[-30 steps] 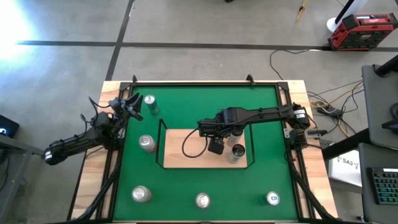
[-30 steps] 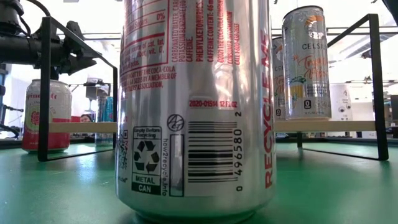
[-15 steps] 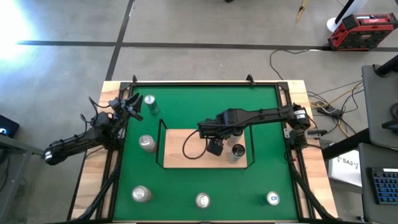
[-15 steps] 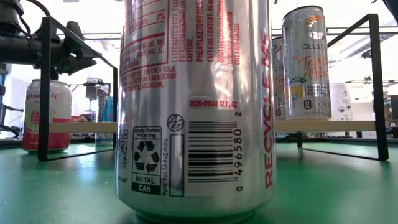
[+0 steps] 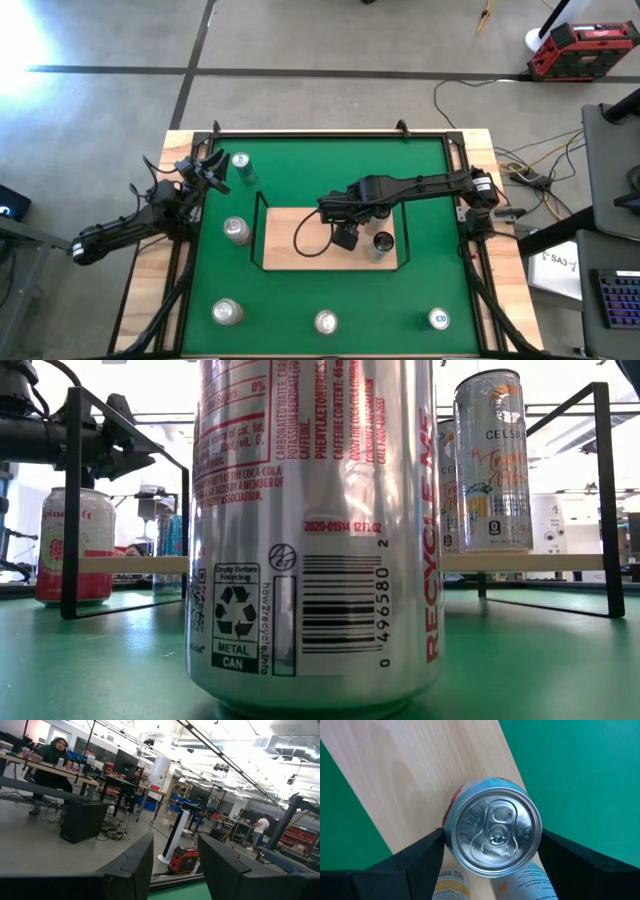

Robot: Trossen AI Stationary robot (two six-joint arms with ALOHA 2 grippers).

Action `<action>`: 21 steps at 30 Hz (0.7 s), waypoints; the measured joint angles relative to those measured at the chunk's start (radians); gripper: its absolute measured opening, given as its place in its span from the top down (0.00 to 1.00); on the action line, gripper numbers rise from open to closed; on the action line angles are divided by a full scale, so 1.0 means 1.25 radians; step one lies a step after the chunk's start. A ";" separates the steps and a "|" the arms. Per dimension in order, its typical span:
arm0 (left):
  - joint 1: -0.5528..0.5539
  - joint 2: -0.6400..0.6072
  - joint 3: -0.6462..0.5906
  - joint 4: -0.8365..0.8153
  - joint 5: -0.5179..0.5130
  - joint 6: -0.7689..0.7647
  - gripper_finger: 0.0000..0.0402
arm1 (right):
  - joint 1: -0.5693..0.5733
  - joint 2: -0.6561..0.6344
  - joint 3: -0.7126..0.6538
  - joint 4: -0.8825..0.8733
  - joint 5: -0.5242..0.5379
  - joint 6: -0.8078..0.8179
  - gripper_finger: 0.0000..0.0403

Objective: Place canned beverage on shelf
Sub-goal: Adjust the red and silver soda can on the shelf

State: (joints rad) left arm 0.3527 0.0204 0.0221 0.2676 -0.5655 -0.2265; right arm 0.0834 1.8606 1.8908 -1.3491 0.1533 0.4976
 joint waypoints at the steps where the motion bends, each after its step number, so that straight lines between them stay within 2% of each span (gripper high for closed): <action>1: 0.000 0.000 0.000 0.000 0.000 0.000 0.66 | 0.000 0.000 0.000 0.000 0.000 0.000 0.28; 7: 0.000 0.000 0.000 0.000 0.000 0.000 0.66 | 0.002 0.000 0.000 0.001 0.003 0.000 0.22; 15: 0.000 0.000 0.000 0.000 0.000 0.000 0.66 | 0.018 -0.007 0.000 0.003 0.004 0.000 0.08; 21: 0.000 0.000 0.000 0.000 0.000 0.000 0.66 | 0.049 -0.043 0.000 0.003 0.046 0.000 0.05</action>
State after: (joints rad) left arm 0.3527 0.0200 0.0219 0.2676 -0.5654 -0.2267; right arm 0.1442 1.8068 1.8908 -1.3455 0.2113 0.4979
